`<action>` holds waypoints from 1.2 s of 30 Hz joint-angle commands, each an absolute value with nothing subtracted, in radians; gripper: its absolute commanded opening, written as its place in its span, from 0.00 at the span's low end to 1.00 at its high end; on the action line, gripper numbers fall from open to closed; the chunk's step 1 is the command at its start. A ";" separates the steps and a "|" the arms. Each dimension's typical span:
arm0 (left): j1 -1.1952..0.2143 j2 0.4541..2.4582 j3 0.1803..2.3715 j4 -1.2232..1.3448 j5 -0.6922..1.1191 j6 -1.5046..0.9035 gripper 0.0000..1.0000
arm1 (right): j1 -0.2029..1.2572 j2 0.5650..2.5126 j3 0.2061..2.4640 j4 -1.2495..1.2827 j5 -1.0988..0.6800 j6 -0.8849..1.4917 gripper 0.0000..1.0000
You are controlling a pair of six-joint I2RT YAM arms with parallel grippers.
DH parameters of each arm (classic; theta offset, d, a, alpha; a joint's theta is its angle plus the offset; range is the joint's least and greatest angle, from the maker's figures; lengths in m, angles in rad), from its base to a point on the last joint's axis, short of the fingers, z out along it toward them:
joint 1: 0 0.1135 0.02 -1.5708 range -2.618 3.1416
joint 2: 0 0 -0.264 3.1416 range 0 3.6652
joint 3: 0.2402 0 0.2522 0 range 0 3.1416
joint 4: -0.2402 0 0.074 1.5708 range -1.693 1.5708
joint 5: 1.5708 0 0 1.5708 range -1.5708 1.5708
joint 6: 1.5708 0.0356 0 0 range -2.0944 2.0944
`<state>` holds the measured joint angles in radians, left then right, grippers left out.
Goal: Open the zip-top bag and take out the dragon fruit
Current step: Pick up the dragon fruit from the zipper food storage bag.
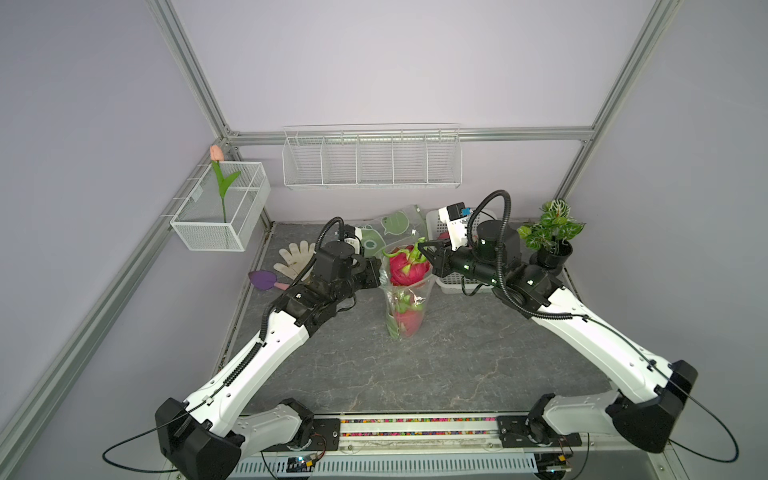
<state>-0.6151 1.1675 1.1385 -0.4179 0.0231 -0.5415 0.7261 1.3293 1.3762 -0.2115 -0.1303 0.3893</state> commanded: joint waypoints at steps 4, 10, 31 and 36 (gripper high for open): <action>-0.606 1.157 1.130 -0.452 -0.028 -0.561 0.02 | 0.723 1.283 1.394 -0.100 -0.219 0.405 0.07; -0.599 1.148 1.120 -0.455 -0.035 -0.579 0.02 | 0.722 1.258 1.426 -0.095 -0.232 0.400 0.07; -0.593 1.128 1.118 -0.477 -0.043 -0.571 0.03 | 0.632 1.261 1.675 -0.204 -0.237 0.379 0.07; -0.591 1.126 1.118 -0.481 -0.040 -0.569 0.02 | 0.577 1.243 1.709 -0.256 -0.197 0.344 0.07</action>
<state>-0.5957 1.1473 1.1255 -0.4633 -0.0292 -0.5686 0.6018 1.2808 1.6726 -0.2562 -0.2234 0.3801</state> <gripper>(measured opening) 0.043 0.068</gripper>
